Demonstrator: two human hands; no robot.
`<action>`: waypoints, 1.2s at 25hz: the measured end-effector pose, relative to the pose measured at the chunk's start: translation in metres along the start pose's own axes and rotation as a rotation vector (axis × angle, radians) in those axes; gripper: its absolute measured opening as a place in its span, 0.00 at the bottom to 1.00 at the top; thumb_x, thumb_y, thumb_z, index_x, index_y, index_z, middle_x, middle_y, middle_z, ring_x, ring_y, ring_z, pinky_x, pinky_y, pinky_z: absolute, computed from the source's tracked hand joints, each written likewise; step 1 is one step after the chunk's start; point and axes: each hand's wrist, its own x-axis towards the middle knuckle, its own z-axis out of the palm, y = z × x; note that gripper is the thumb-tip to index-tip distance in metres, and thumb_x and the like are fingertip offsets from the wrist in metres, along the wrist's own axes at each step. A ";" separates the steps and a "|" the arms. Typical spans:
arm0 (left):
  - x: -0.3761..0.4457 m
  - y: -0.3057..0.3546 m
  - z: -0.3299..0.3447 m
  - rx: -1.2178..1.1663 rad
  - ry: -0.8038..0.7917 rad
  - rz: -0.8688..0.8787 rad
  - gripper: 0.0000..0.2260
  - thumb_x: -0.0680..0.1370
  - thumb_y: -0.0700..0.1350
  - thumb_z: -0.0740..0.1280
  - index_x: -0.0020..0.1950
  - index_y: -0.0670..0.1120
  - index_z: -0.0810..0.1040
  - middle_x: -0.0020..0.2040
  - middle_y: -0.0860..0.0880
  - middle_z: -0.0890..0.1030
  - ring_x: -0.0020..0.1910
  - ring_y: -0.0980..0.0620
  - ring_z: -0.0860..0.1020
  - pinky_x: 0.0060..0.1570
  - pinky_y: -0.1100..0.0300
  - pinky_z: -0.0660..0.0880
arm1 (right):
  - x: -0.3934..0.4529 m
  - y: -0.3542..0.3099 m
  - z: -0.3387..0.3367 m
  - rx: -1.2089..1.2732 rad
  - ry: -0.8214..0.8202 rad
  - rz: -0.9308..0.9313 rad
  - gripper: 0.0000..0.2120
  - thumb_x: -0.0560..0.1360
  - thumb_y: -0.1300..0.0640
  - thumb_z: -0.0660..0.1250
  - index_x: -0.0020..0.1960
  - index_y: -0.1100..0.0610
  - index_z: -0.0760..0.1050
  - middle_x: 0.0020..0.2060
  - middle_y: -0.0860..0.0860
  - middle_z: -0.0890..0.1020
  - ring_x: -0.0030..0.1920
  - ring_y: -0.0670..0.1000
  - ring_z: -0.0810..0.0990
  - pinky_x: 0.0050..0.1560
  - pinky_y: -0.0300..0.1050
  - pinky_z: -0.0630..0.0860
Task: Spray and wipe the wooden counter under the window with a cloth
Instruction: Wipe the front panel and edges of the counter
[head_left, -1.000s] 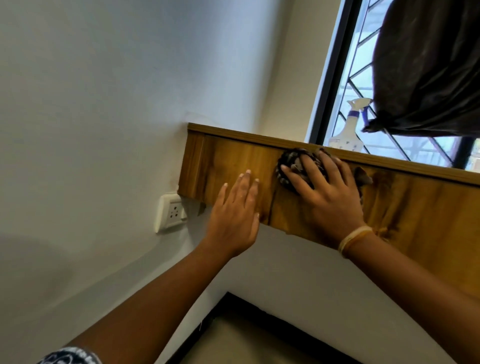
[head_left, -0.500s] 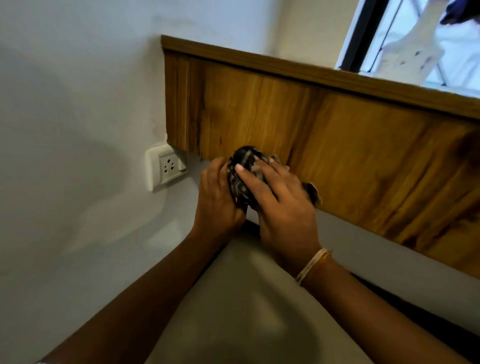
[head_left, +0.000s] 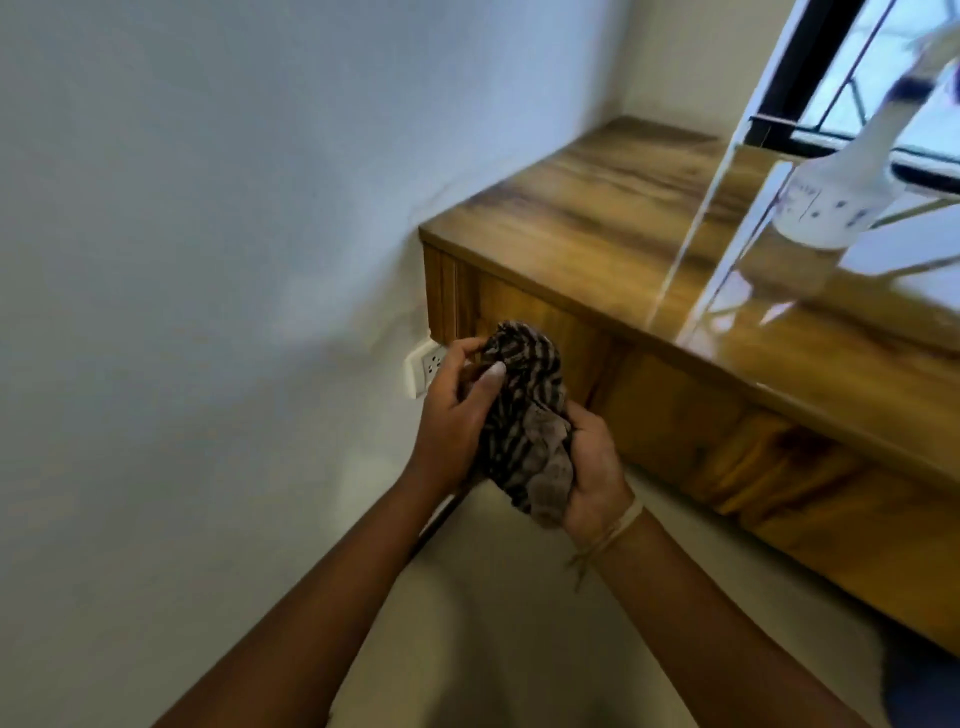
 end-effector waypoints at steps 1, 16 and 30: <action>-0.005 0.024 0.001 0.020 0.009 -0.055 0.12 0.80 0.42 0.62 0.63 0.44 0.72 0.55 0.45 0.80 0.52 0.52 0.81 0.49 0.57 0.80 | -0.011 -0.005 0.018 0.021 0.018 0.022 0.25 0.80 0.46 0.55 0.67 0.61 0.74 0.61 0.62 0.80 0.57 0.60 0.82 0.59 0.55 0.79; -0.036 0.206 0.207 0.338 -0.051 -0.193 0.08 0.78 0.48 0.67 0.52 0.44 0.78 0.44 0.50 0.81 0.46 0.51 0.80 0.40 0.65 0.79 | -0.222 -0.190 0.066 0.018 0.299 -0.192 0.28 0.81 0.46 0.53 0.48 0.63 0.86 0.49 0.61 0.85 0.46 0.61 0.85 0.47 0.53 0.82; 0.113 0.120 0.406 0.630 -0.426 -0.027 0.10 0.78 0.45 0.68 0.47 0.39 0.82 0.38 0.47 0.81 0.38 0.52 0.76 0.31 0.70 0.68 | -0.195 -0.380 -0.060 0.012 0.494 -0.300 0.26 0.79 0.52 0.53 0.46 0.66 0.85 0.44 0.62 0.84 0.42 0.62 0.84 0.48 0.54 0.80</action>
